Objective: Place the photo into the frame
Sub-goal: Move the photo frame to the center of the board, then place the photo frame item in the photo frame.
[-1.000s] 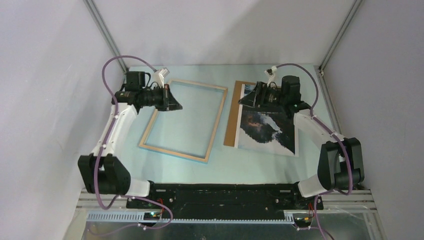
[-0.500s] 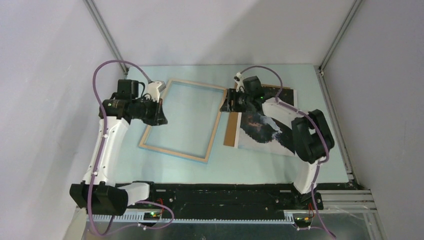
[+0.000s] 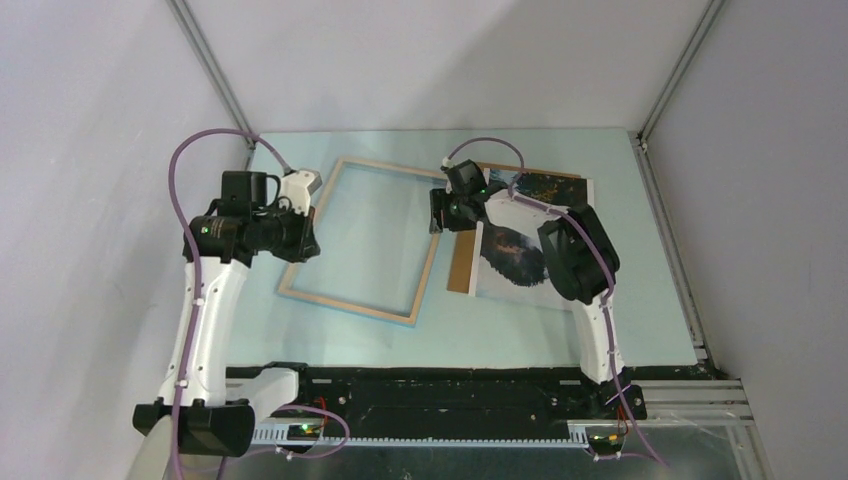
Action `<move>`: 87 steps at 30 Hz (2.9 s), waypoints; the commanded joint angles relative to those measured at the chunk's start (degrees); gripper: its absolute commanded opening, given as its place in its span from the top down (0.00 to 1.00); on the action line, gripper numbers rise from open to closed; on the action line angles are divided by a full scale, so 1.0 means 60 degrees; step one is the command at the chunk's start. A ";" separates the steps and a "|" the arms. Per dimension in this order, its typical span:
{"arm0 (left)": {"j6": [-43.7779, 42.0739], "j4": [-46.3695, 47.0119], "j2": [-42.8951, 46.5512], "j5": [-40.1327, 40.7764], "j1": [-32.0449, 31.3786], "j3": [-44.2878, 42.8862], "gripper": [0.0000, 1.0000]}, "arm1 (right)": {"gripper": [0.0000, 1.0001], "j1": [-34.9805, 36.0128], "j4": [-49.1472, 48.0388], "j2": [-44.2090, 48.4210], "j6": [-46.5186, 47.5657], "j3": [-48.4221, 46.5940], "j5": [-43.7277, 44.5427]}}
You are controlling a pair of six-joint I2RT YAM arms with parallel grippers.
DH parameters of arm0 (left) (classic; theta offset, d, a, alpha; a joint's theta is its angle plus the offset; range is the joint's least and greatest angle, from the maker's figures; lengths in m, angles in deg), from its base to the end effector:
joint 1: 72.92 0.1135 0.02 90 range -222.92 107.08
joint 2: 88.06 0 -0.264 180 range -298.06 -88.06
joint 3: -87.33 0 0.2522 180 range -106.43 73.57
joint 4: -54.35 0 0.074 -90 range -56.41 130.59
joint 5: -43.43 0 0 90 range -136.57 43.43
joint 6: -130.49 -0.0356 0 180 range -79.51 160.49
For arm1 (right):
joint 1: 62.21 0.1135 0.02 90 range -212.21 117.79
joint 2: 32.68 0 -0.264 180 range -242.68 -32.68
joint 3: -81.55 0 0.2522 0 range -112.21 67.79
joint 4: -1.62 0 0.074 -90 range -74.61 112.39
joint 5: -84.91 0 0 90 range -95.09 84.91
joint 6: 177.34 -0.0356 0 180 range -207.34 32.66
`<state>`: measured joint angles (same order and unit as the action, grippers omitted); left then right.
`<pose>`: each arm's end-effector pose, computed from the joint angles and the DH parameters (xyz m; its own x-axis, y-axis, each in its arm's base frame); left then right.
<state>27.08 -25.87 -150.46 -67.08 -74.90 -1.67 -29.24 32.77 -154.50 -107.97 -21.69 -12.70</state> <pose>0.1863 -0.0189 0.3740 -0.7270 0.2425 -0.6424 0.4201 0.8971 -0.1368 0.3908 0.2591 0.1741 -0.8144 -0.1120 -0.5693 -0.3465 0.8809 0.3223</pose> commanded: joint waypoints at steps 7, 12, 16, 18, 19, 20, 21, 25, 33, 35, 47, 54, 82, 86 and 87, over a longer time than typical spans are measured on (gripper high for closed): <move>-0.0155 0.0209 0.0438 -0.0858 0.0155 -0.0010 1.00 | 0.41 0.0309 0.1128 -0.1040 0.0262 -0.1284 0.0786; 0.0043 0.0543 0.0535 -0.1450 0.0225 0.0080 1.00 | 0.57 0.0241 0.1162 -0.0836 0.0710 -0.1067 0.1064; 0.0436 0.1042 0.0515 -0.2196 0.0256 0.0178 1.00 | 0.68 0.0086 0.1096 -0.0603 0.1148 -0.0809 0.1261; 0.0692 0.1313 0.0425 -0.2648 0.0256 0.0177 1.00 | 0.72 -0.0002 0.1097 -0.0502 0.1400 -0.0693 0.1230; 0.0882 0.1419 0.0387 -0.2939 0.0256 0.0177 1.00 | 0.74 -0.0061 0.1093 -0.0470 0.1496 -0.0654 0.1213; 0.0995 0.1616 0.0293 -0.3093 0.0267 0.0184 1.00 | 0.74 -0.0083 0.1073 -0.0399 0.1655 -0.0530 0.1179; 0.1196 0.1732 0.0233 -0.3351 0.0269 0.0188 1.00 | 0.76 -0.0132 0.1036 -0.0353 0.1719 -0.0455 0.1136; 0.1921 0.2415 -0.0221 -0.4064 0.0296 0.0156 1.00 | 0.80 -0.0247 0.0984 -0.0160 0.2023 -0.0073 0.0937; 0.3806 0.4165 -0.0934 -0.5484 0.0837 0.0374 1.00 | 0.84 -0.0498 0.1048 0.0031 0.2360 0.0138 0.0301; 0.4352 0.4823 -0.1019 -0.5694 0.0915 0.0614 1.00 | 0.84 -0.0568 0.0939 0.0134 0.2453 0.0264 0.0119; 0.6358 0.7056 -0.1980 -0.5981 0.1002 0.1323 1.00 | 0.86 -0.0854 0.0804 0.0586 0.2834 0.0836 -0.0728; 0.6661 0.7596 -0.2273 -0.6453 0.0993 0.1562 1.00 | 0.87 -0.1136 0.0723 0.0811 0.2902 0.1088 -0.1257; 0.9122 1.0980 -0.2879 -0.7041 0.0945 0.3325 1.00 | 0.29 -0.2645 0.1000 0.3641 0.2677 0.1537 -0.2700; 0.8976 1.1021 -0.3190 -0.6973 0.0864 0.3334 1.00 | 0.30 -0.3000 0.0995 0.3953 0.2661 0.1792 -0.2911; 0.8897 1.1019 -0.3258 -0.6977 0.0853 0.3317 1.00 | 0.30 -0.3095 0.1016 0.4028 0.2668 0.1858 -0.2991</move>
<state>80.08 36.27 -168.84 -107.21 -69.33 18.52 -46.27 38.22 -133.43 -91.81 -12.07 -28.42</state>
